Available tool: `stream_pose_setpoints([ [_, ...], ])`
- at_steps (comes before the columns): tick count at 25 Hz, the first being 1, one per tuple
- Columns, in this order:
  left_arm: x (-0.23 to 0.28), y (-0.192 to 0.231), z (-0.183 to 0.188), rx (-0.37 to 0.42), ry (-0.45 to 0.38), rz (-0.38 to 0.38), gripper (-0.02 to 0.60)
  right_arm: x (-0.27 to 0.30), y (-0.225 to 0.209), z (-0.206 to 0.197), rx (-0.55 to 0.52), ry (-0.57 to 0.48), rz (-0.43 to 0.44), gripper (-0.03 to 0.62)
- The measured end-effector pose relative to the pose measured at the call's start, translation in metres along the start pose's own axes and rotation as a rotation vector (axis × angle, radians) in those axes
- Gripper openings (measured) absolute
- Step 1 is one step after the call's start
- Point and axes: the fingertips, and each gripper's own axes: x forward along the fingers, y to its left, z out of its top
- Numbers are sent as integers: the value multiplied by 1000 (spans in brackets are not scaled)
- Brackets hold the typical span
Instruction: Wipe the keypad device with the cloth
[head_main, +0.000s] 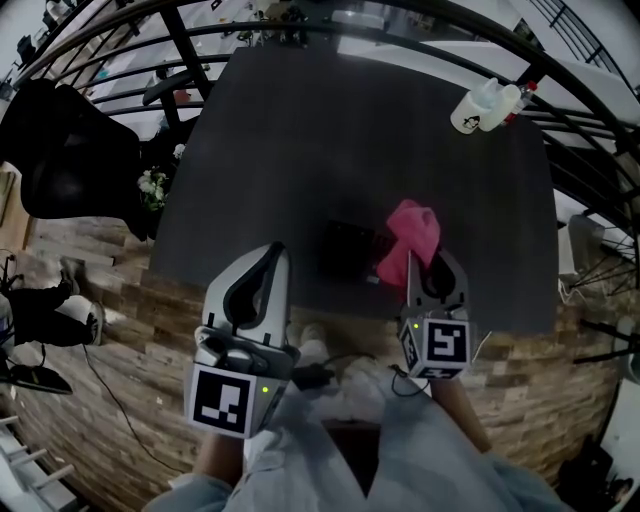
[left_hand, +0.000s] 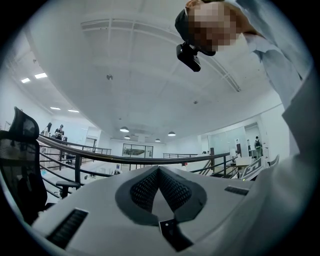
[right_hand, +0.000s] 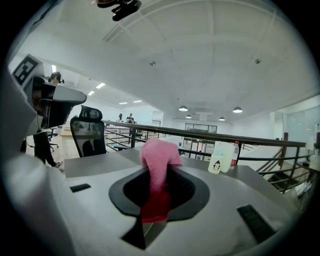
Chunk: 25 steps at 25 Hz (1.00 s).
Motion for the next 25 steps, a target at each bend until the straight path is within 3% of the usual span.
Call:
stream_pose_setpoints([
  [14,-6,33,-4,-19,15,39,3,51,51,-26,-81,60,90,74],
  [25,-8,41,-12,-36,43,56,3,73,93,-44,-54,101,180,74],
])
